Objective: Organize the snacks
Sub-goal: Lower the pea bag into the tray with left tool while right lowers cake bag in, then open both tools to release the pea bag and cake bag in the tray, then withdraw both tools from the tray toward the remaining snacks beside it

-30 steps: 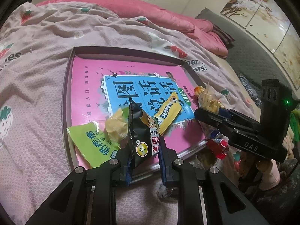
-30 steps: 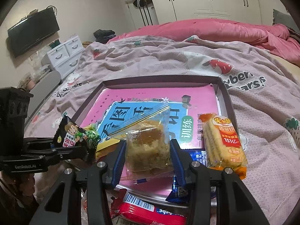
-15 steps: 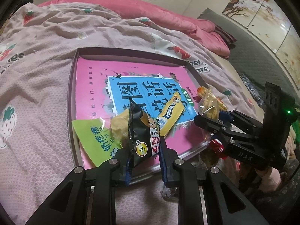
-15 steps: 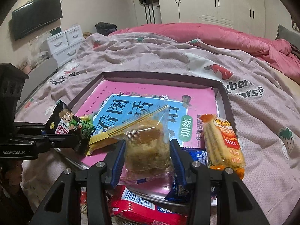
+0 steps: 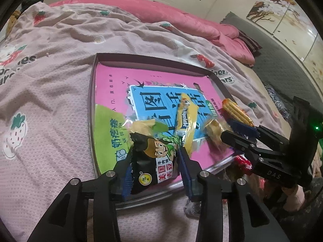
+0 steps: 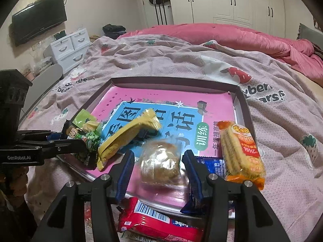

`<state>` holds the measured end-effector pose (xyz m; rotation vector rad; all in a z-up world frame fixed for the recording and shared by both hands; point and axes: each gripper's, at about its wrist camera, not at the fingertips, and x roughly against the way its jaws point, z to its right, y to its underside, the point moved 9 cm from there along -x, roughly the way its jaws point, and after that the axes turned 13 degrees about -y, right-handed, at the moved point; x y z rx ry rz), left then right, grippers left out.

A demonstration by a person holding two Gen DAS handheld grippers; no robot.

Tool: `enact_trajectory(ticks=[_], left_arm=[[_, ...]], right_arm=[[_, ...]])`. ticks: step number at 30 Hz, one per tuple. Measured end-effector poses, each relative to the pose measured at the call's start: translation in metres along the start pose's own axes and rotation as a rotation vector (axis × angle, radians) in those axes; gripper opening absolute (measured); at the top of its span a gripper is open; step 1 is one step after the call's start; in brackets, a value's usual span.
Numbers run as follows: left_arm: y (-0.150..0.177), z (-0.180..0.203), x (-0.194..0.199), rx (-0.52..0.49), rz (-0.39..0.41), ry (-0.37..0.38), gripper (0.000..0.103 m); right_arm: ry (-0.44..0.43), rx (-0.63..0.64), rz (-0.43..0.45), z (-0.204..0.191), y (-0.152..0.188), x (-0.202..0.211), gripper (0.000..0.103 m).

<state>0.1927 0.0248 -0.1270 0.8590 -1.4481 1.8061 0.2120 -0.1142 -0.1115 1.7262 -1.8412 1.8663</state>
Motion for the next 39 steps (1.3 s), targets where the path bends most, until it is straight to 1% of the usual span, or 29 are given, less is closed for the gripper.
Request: enact_trajectory(ticks=[5, 7, 15, 17, 18, 19, 21, 24, 29, 35, 39], left_arm=[[-0.001, 0.000, 0.001, -0.003, 0.004, -0.007, 0.043], [-0.001, -0.001, 0.003, -0.001, 0.009, -0.008, 0.048], [-0.005, -0.004, 0.008, 0.004, 0.023, -0.012, 0.049], [-0.005, -0.004, 0.010, 0.005, 0.026, -0.010, 0.051], [-0.006, -0.004, 0.012, 0.004, 0.030, -0.013, 0.055], [-0.007, -0.005, 0.013, 0.003, 0.034, -0.013, 0.056], [-0.007, -0.004, 0.016, -0.001, 0.038, -0.011, 0.056], [-0.009, -0.004, 0.020, -0.004, 0.047, -0.010, 0.056], [-0.010, -0.002, 0.027, -0.008, 0.058, -0.001, 0.057], [-0.012, 0.001, 0.039, -0.007, 0.079, 0.016, 0.062], [-0.013, 0.003, 0.048, -0.009, 0.099, 0.022, 0.063]], right_arm=[[-0.010, -0.004, 0.012, -0.001, -0.002, 0.003, 0.051], [-0.012, -0.008, 0.018, 0.000, -0.003, 0.005, 0.051], [-0.019, -0.025, 0.040, 0.003, -0.006, 0.012, 0.052], [-0.021, -0.025, 0.043, 0.003, -0.007, 0.013, 0.052], [-0.021, -0.026, 0.045, 0.003, -0.007, 0.014, 0.052], [-0.021, -0.027, 0.048, 0.002, -0.007, 0.015, 0.052], [-0.023, -0.027, 0.051, 0.002, -0.007, 0.016, 0.052], [-0.022, -0.029, 0.059, 0.002, -0.008, 0.019, 0.056], [-0.021, -0.040, 0.077, 0.004, -0.009, 0.027, 0.056], [-0.019, -0.058, 0.098, 0.007, -0.011, 0.035, 0.058], [-0.014, -0.068, 0.114, 0.010, -0.013, 0.042, 0.059]])
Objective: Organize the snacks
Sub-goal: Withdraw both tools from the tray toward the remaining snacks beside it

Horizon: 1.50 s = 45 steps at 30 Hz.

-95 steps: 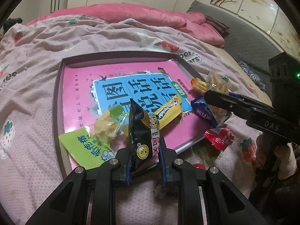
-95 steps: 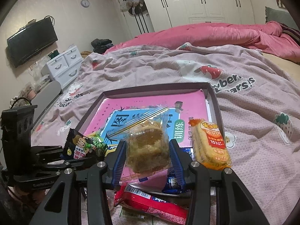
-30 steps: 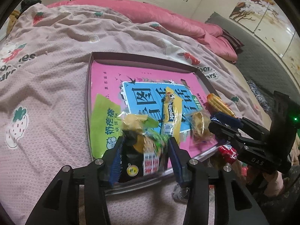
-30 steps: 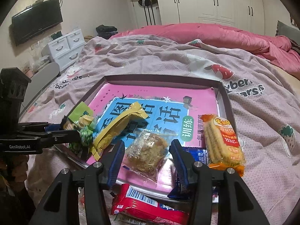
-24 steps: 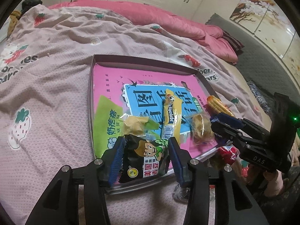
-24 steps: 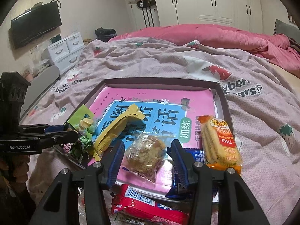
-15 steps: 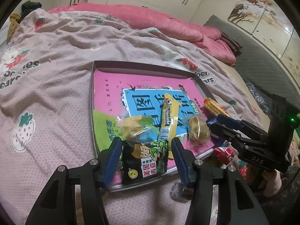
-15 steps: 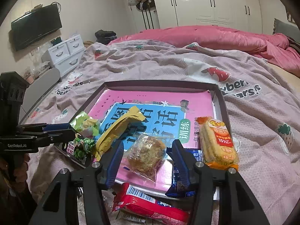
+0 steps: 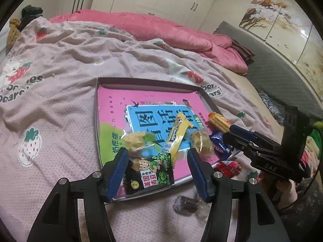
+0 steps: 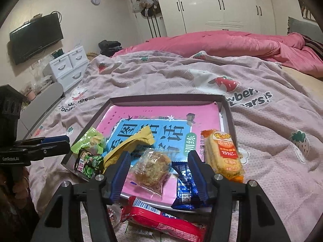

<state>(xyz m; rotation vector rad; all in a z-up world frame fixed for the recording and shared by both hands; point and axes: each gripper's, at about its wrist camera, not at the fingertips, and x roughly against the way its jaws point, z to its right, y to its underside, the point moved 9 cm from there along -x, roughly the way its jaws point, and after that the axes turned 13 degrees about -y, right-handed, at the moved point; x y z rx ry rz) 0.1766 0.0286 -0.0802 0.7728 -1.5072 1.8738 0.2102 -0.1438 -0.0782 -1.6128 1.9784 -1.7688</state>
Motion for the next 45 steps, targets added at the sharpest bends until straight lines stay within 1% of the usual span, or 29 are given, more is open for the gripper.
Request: enact_trajectory(ticks=[5, 12, 14, 16, 28, 45], left_arm=[[-0.003, 0.001, 0.008, -0.004, 0.022, 0.001, 0.063], [-0.004, 0.004, 0.015, -0.014, 0.039, -0.002, 0.067], [-0.004, 0.005, 0.017, -0.018, 0.042, -0.002, 0.068], [-0.003, 0.008, 0.019, -0.023, 0.044, 0.000, 0.068], [0.004, 0.026, 0.033, -0.076, 0.059, 0.007, 0.069], [0.013, 0.041, 0.044, -0.109, 0.058, 0.017, 0.069]], right_arm=[[0.012, -0.014, 0.018, 0.005, -0.002, 0.009, 0.059], [0.028, -0.017, 0.038, 0.007, -0.003, 0.020, 0.060], [0.032, -0.014, 0.042, 0.006, -0.003, 0.024, 0.063], [0.036, -0.013, 0.049, 0.005, -0.003, 0.028, 0.065], [0.057, -0.015, 0.086, 0.002, -0.006, 0.051, 0.065], [0.071, 0.003, 0.087, -0.011, 0.001, 0.068, 0.065]])
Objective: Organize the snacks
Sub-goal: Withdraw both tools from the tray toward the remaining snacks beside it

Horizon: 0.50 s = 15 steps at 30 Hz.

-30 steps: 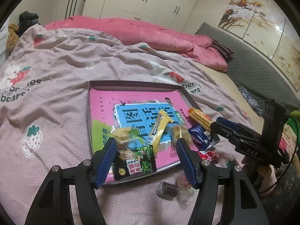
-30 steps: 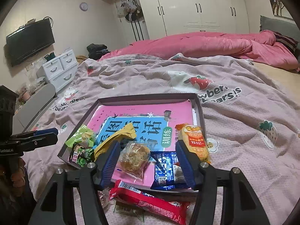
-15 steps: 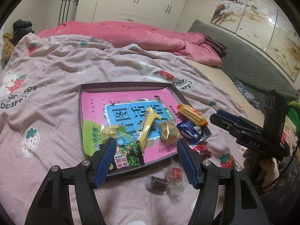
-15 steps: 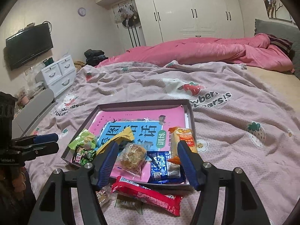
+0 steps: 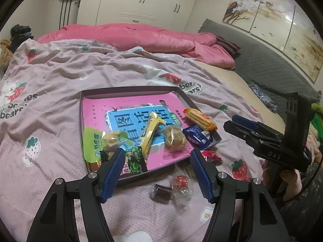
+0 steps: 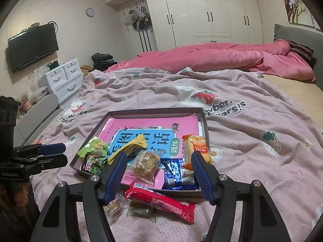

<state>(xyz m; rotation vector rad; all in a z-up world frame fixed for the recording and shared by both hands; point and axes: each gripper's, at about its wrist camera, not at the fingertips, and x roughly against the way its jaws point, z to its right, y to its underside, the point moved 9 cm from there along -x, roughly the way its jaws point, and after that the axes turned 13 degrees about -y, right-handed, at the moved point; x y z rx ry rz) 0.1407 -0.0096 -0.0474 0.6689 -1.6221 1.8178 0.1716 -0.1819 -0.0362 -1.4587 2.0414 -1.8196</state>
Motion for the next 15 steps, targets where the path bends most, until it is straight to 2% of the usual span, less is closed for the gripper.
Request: enact_trajectory(ticks=[15], left_arm=[[0.009, 0.013, 0.003, -0.032, -0.018, 0.012, 0.069]], right_arm=[[0.014, 0.015, -0.006, -0.009, 0.008, 0.016, 0.065]])
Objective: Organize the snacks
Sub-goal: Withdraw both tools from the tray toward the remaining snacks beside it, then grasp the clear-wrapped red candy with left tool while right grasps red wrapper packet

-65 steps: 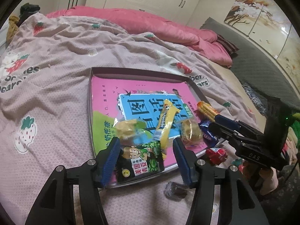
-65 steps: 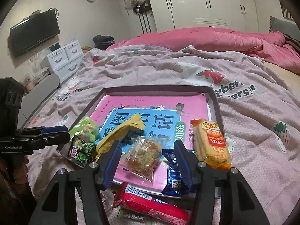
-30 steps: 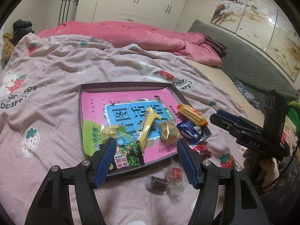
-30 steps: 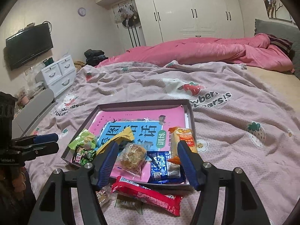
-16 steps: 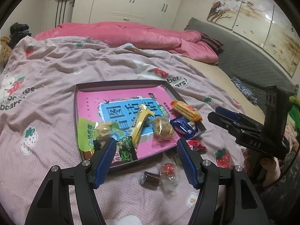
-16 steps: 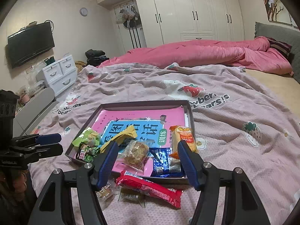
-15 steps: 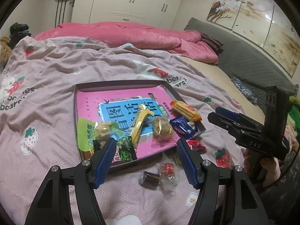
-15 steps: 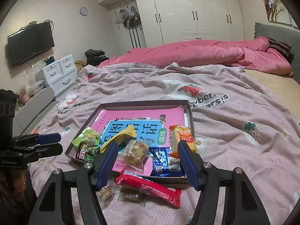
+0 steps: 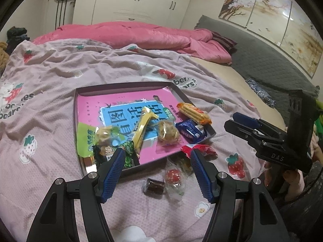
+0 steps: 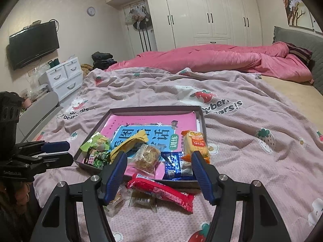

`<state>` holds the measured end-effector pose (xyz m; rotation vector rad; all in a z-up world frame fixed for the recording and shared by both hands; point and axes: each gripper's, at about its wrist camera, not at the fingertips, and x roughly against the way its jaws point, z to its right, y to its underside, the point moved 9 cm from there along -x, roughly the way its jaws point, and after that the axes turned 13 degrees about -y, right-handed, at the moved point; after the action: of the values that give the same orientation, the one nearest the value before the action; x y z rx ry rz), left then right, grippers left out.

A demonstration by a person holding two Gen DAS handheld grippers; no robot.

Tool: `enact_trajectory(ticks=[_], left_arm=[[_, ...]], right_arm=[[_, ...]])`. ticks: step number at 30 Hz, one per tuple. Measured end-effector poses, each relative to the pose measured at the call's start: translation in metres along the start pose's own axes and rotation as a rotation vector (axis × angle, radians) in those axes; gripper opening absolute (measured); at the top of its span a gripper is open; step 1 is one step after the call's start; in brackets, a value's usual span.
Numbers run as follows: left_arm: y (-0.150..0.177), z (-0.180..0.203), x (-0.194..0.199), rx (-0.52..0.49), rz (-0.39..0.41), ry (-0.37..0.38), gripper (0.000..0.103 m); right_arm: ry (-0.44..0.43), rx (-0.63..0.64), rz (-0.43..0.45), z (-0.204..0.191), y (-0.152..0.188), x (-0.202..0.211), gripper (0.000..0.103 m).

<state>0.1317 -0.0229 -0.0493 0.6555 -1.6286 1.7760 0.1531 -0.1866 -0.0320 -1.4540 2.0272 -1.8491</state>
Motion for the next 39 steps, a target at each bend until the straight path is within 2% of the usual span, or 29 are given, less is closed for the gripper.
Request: enact_trajectory(ticks=[20, 31, 39], left_arm=[[0.028, 0.026, -0.018, -0.094, -0.095, 0.004, 0.069], [0.041, 0.034, -0.029, -0.135, -0.136, 0.004, 0.069], [0.047, 0.040, -0.042, -0.162, -0.170, 0.008, 0.069]], right_arm=[[0.043, 0.084, -0.135, -0.016, 0.032, -0.010, 0.065], [0.069, 0.094, -0.224, -0.008, 0.051, -0.025, 0.065], [0.102, 0.149, -0.287, 0.000, 0.060, -0.045, 0.065]])
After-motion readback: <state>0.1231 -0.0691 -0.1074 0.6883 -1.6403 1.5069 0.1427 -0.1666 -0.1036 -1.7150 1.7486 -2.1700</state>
